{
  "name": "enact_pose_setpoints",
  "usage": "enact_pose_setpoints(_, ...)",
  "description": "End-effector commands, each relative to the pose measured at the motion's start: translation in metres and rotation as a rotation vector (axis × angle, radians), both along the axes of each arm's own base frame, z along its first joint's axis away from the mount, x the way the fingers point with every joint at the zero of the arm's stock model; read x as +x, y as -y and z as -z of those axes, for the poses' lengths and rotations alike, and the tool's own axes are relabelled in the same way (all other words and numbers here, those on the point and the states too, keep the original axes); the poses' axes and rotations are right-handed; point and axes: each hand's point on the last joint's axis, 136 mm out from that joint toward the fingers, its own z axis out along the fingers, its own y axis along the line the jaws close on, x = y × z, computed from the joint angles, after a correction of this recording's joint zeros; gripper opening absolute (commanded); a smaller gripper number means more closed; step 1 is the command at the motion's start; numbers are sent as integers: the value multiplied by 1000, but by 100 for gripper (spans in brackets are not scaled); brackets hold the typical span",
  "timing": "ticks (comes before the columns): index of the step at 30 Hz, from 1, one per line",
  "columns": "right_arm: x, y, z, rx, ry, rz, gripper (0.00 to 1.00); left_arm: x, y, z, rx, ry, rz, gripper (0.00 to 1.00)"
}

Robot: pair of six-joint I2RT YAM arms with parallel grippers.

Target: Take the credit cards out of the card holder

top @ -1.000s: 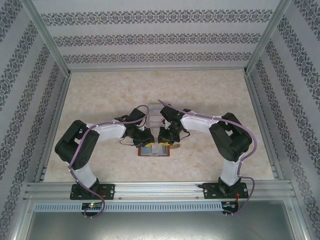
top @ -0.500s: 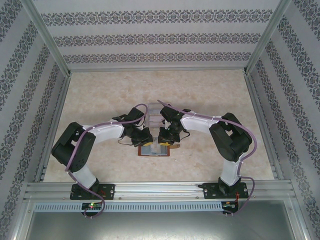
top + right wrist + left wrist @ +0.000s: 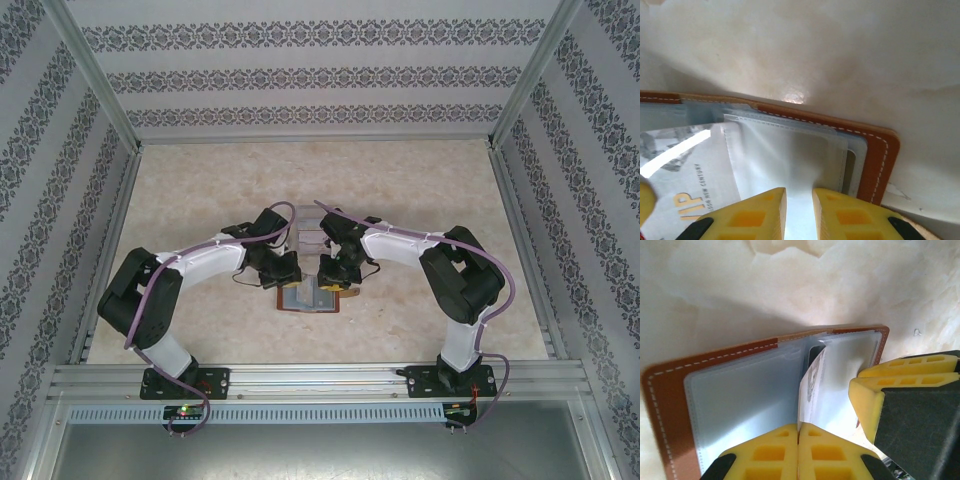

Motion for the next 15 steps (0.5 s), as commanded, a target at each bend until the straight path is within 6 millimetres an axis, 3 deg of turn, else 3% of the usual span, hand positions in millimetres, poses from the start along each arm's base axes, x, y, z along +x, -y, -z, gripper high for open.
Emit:
enact_pose_setpoints(1,-2,22,-1,-100,9,-4,25,-1,-17,-8,76,21,29,6)
enact_pose_setpoints(11,7,26,-29,-66,64,17,26,5,-28,-24,153,77,135,3)
enact_pose_setpoints(15,12,33,-35,-66,80,28,26,10,-25,-34,147,129,241,3)
